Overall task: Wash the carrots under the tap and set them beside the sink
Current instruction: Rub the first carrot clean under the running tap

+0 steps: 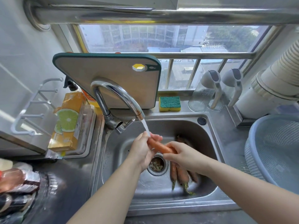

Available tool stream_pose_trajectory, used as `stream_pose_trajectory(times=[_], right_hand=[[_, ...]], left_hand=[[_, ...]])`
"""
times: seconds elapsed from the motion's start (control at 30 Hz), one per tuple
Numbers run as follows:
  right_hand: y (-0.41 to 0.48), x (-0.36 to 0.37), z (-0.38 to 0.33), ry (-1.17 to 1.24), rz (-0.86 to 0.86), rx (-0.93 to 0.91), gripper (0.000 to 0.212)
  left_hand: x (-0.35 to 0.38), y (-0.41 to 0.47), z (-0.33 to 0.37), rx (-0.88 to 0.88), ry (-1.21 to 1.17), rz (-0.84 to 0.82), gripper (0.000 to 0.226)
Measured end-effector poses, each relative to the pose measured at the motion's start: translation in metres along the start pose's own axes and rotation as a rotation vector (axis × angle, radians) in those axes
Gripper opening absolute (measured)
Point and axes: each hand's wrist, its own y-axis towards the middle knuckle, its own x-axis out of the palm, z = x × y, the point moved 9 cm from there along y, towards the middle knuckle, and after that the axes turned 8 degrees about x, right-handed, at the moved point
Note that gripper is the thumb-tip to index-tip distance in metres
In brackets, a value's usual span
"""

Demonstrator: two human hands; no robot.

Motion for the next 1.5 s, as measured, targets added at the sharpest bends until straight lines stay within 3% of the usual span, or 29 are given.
stream_pose_trajectory(times=[0.1,0.2,0.3,0.43,0.5,0.57,0.67,0.8,0.97,1.03,1.17,1.23,1.3,1.37,1.5], right_hand=[[0.002,-0.004,-0.006,-0.091,0.061,-0.07,0.019],[0.002,-0.016,-0.016,-0.295,0.283,-0.177,0.018],[-0.001,-0.027,-0.018,-0.207,0.368,-0.218,0.024],[0.004,-0.029,-0.008,-0.097,0.277,-0.131,0.021],[0.008,-0.022,-0.002,0.045,0.178,-0.051,0.044],[0.01,-0.016,0.002,0.208,0.122,0.025,0.064],[0.016,-0.009,0.002,0.294,0.084,0.08,0.056],[0.011,-0.01,-0.011,0.015,0.149,0.018,0.032],[0.002,-0.004,-0.029,-0.107,0.223,-0.106,0.013],[0.003,-0.006,-0.029,-0.073,0.203,-0.112,0.017],[0.005,-0.012,-0.017,0.157,0.094,-0.03,0.028],[0.002,-0.011,-0.015,0.219,0.044,-0.017,0.029],[-0.001,-0.007,-0.018,0.164,0.041,-0.038,0.027],[-0.003,-0.002,-0.023,-0.013,0.076,-0.098,0.021],[-0.006,0.005,-0.024,-0.071,0.084,-0.16,0.018]], left_hand=[[-0.008,0.004,0.003,0.077,0.175,0.042,0.033],[-0.018,0.01,0.009,0.161,0.417,0.095,0.035],[-0.024,0.01,0.007,0.097,0.332,0.153,0.036],[-0.032,0.007,-0.003,-0.104,0.145,0.141,0.043],[-0.026,0.004,-0.008,-0.157,0.108,0.058,0.042],[-0.014,-0.001,-0.016,-0.171,0.058,-0.024,0.025],[-0.004,-0.002,-0.022,-0.131,0.018,-0.043,0.012],[0.001,0.002,-0.021,-0.083,-0.076,-0.03,0.011],[-0.001,0.004,-0.011,-0.031,-0.096,0.174,0.023],[-0.003,0.002,-0.007,-0.031,-0.104,0.159,0.029],[0.007,-0.005,-0.004,0.009,-0.078,-0.062,0.021],[0.007,-0.008,-0.003,0.05,-0.038,-0.089,0.019],[0.006,-0.011,-0.002,0.096,0.053,-0.039,0.014],[0.001,-0.012,-0.001,0.12,0.115,0.06,0.023],[-0.01,-0.009,-0.01,0.029,0.011,0.203,0.037]])
